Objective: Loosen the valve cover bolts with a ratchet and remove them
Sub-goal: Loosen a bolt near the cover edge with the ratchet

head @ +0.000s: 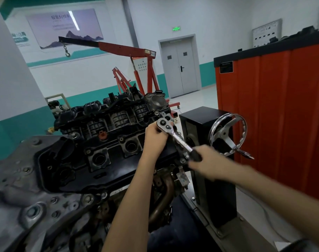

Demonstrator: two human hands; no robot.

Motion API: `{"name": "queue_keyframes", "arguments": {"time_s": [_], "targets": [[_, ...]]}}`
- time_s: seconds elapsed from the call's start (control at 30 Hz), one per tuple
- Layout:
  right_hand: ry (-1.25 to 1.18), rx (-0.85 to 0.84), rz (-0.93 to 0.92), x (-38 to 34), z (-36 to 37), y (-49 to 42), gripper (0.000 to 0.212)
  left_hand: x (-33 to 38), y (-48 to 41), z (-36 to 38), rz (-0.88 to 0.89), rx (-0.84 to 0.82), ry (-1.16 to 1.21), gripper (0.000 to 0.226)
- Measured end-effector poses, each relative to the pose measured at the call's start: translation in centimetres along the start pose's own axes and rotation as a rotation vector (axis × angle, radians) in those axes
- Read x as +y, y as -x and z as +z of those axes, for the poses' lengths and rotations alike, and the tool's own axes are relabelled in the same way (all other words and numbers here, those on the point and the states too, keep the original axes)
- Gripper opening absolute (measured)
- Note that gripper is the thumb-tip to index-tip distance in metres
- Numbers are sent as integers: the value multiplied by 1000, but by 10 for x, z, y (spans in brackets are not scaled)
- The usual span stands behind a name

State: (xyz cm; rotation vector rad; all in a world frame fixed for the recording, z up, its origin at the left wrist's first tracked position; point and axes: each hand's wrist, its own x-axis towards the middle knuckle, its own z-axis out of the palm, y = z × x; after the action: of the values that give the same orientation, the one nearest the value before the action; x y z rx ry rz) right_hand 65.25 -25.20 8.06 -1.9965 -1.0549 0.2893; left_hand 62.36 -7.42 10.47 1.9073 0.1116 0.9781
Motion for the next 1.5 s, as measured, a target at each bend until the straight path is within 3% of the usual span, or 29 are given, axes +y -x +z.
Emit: {"name": "queue_keyframes", "arguments": {"time_s": [0.1, 0.17, 0.33, 0.43, 0.53, 0.67, 0.77, 0.83, 0.9, 1.0, 1.13, 1.27, 1.4, 1.5], "targets": [[416, 45, -67, -9, -65, -21, 28, 1, 1, -1, -6, -2, -45, 27], [478, 107, -88, -11, -69, -27, 30, 0, 3, -1, -11, 34, -45, 21], [-106, 213, 10, 3, 30, 11, 9, -4, 4, 6, 28, 88, 24, 40], [-420, 342, 17, -21, 88, 13, 19, -5, 5, 9, 35, 90, 67, 50], [-521, 346, 40, -38, 112, 10, 23, -6, 6, 7, 26, 75, 84, 49], [-238, 191, 33, -13, 60, 10, 23, -5, 0, 1, -28, 31, 56, 46], [173, 26, -23, 4, -18, -2, 25, -1, -2, 1, -31, -23, -12, 33], [424, 29, -59, 1, -58, -16, 27, 2, -1, 3, -21, -22, -41, 17], [535, 78, -90, -3, -70, -27, 30, 1, 2, 3, -26, 15, -25, 16], [414, 192, -65, -1, -38, -15, 28, -1, 7, 0, -50, 75, 40, 16], [-143, 294, 19, -9, 49, 16, 12, -2, 10, 7, -17, 94, 110, 29], [-390, 383, 58, -35, 104, 9, 19, -4, 8, 8, -36, 74, 120, 39], [-199, 227, 37, -15, 64, 10, 18, -2, 2, -2, -68, 6, 61, 34], [183, 50, -25, 2, -9, -2, 22, 0, 0, -5, -55, -30, 7, 28]]}}
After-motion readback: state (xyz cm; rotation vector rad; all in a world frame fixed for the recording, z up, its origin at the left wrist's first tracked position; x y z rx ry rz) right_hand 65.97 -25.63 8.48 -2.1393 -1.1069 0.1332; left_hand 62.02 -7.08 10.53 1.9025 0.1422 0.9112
